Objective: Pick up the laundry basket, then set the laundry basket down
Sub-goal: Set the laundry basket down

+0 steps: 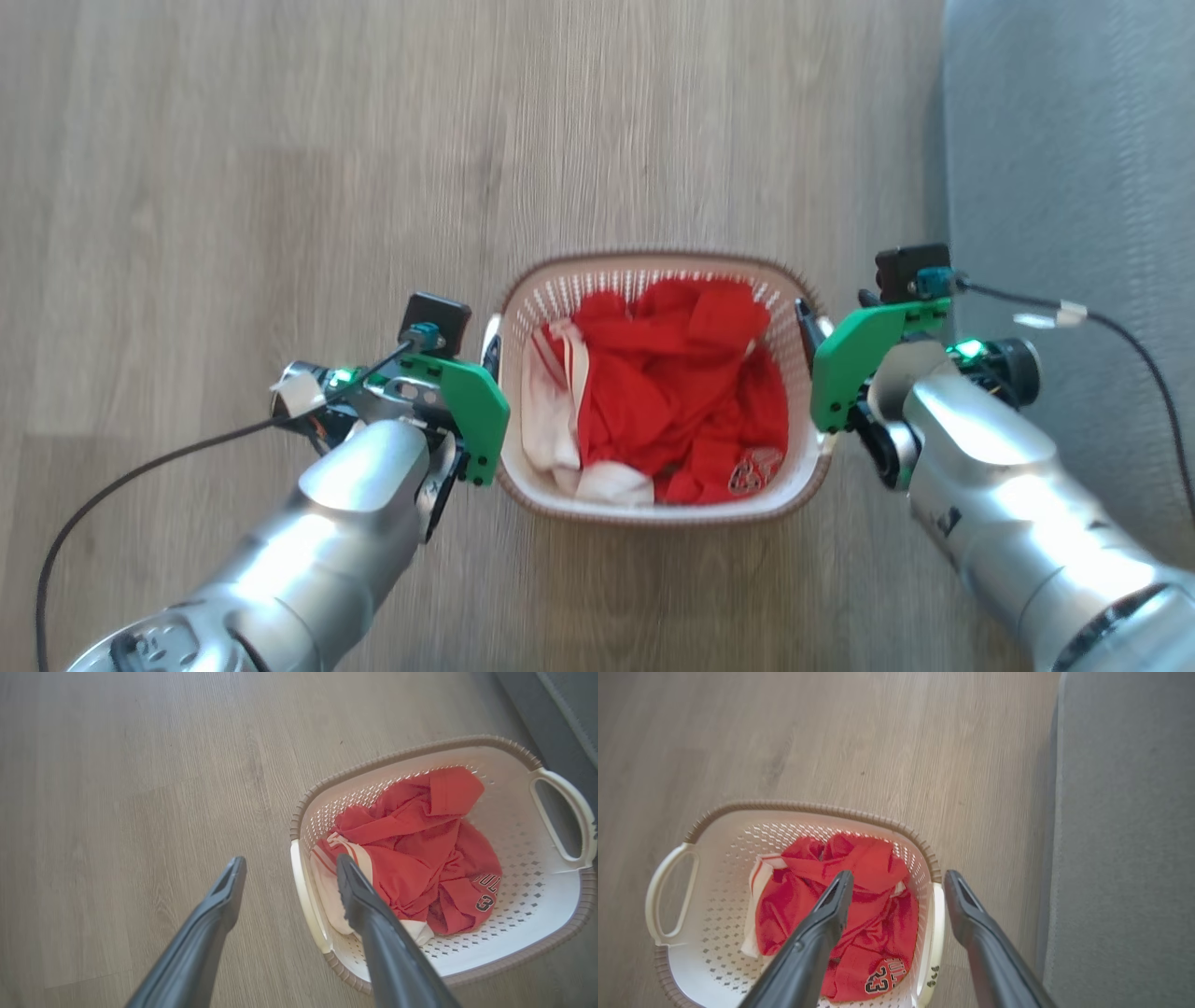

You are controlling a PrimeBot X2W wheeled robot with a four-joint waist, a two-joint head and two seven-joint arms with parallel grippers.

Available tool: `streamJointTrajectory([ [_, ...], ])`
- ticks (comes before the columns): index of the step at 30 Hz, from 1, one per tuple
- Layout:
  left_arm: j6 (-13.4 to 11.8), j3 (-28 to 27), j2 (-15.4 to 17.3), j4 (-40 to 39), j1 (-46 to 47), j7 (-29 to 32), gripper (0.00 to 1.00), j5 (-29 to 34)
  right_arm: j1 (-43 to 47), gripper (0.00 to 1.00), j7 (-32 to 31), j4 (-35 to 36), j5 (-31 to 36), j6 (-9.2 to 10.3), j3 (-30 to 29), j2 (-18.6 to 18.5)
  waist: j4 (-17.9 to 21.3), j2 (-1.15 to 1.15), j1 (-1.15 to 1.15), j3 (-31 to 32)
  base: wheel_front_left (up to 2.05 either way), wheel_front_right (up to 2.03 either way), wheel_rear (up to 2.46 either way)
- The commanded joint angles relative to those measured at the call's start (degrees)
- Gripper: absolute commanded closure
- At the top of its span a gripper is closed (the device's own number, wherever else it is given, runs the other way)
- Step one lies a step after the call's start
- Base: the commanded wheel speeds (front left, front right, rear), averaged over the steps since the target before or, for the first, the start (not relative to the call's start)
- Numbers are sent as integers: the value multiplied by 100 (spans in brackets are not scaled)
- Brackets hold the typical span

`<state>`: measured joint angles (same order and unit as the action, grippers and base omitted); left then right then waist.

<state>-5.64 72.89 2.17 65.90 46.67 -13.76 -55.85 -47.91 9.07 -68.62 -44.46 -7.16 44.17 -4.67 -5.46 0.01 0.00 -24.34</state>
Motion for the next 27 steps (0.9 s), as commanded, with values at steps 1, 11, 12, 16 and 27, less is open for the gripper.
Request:
streamJointTrajectory([
  [1,-56,-189,71,-2,28,-90,0,-11,214,0,183,160,-55,-33,4,77,31,-1,0,420,0,0,0],
  [11,-810,-2421,856,-2734,-731,-122,0,1888,764,0,590,2004,374,-33,-1273,-365,80,-1,0,1246,0,0,0],
  [12,-845,-2686,909,-3088,-918,-122,0,2172,909,0,590,2294,593,-33,-1536,-371,91,-1,0,1318,0,0,0],
  [16,-909,-3749,942,-4297,-1724,-123,0,3083,1601,0,591,3423,1496,-33,-2504,-202,125,-1,0,1582,0,0,0],
  [27,2,-5813,326,-6156,-3476,-123,0,4267,3145,0,592,5626,2432,-33,-3432,165,132,-1,0,2059,0,0,0],
])
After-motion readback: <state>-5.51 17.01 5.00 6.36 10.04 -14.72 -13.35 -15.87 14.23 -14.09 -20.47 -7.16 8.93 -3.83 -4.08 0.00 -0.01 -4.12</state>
